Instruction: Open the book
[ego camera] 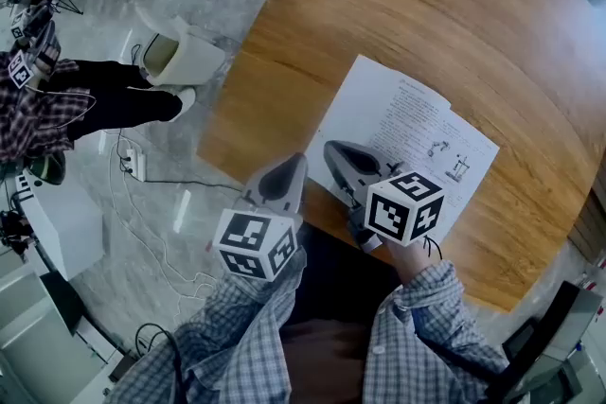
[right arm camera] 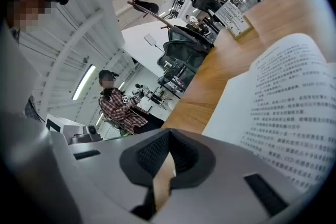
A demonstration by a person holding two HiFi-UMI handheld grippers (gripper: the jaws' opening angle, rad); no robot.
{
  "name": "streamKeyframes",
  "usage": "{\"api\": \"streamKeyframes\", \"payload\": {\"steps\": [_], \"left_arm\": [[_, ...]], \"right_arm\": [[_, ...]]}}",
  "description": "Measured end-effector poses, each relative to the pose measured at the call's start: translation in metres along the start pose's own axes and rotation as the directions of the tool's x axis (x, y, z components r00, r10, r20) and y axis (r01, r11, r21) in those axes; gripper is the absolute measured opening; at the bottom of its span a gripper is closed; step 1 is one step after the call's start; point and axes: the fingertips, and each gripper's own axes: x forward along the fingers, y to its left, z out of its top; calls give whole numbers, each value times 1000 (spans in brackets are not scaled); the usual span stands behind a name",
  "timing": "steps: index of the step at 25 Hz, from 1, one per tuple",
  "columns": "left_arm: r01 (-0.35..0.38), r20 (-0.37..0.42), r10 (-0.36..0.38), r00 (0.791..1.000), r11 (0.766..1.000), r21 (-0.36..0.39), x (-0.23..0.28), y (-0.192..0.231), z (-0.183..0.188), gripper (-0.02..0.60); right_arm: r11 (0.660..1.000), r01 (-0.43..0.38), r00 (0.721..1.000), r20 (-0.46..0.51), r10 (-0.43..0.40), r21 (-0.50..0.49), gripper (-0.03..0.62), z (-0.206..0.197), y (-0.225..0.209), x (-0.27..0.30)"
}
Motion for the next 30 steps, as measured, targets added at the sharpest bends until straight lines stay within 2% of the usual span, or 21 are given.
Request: {"api": "streamKeyframes", "payload": {"steps": [6,11,14,17,21,24,30], "left_arm": [[4,10,-4,1000,1000,11,-14,-3,6,8],[20,7,-20,1000,1000,22,-1,-1,1,8],[44,8,-44,999,999,31,4,-3,5,8],[85,4,-85,996,995,60,11,-16,10,8],[152,-1,-153,988,984,93,25,-47,14,8],[225,-6,-226,974,968,110,37,-80,12,8],[399,-49,-397,917,902,162,56,-156,2,8]], "right_arm": [[1000,-21,1000,2,21,-8,18,4,21,2],[1000,-30,999,37,30,-3,18,8,19,1],[1000,9,997,77,-9,-7,18,21,15,-13],[995,94,989,121,-90,-30,18,32,1,-41],[979,200,967,168,-191,-38,18,37,-21,-86],[966,260,946,207,-250,-21,18,33,-35,-117],[916,399,856,338,-391,47,18,26,-52,-183]]}}
